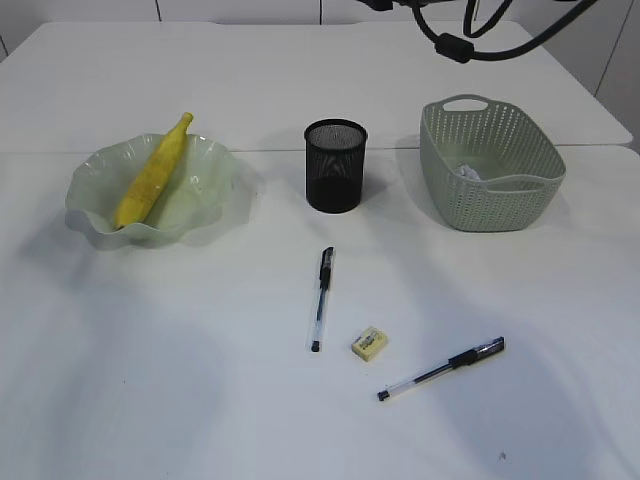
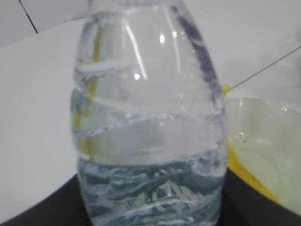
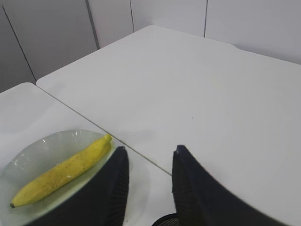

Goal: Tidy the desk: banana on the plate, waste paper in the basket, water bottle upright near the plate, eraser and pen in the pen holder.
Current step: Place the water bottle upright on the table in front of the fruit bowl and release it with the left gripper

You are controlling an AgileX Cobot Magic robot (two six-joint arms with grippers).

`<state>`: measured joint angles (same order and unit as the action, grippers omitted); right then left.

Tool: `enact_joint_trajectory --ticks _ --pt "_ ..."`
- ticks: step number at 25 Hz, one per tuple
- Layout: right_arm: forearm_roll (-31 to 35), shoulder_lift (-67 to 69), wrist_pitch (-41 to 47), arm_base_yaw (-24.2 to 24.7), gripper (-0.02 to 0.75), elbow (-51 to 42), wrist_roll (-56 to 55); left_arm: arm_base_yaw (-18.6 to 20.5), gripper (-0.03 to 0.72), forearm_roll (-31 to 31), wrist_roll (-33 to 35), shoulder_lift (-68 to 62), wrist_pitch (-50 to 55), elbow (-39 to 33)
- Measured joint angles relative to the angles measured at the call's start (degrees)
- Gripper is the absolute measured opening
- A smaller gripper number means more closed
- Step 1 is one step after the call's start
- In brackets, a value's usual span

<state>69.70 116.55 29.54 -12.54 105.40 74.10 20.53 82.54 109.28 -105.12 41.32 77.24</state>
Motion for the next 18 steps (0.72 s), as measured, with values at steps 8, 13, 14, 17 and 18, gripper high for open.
enact_joint_trajectory --ticks 8,13,14,17,18 --pt "0.00 0.00 -0.13 0.00 0.235 0.00 0.00 0.35 0.379 3.78 0.22 -1.68 -4.64 0.00" --pt "0.00 0.00 -0.13 0.00 0.235 0.00 0.00 0.35 0.379 10.24 1.30 -5.25 -7.30 0.00" --pt "0.00 0.00 -0.13 0.00 0.235 0.00 0.00 0.35 0.379 11.11 1.40 -5.64 -8.05 0.00" --pt "0.00 0.00 -0.13 0.00 0.235 0.00 0.00 0.35 0.379 12.49 1.53 -6.71 -9.62 0.00" --pt "0.00 0.00 -0.13 0.00 0.235 0.00 0.00 0.35 0.379 12.94 1.53 -7.10 -9.85 0.00"
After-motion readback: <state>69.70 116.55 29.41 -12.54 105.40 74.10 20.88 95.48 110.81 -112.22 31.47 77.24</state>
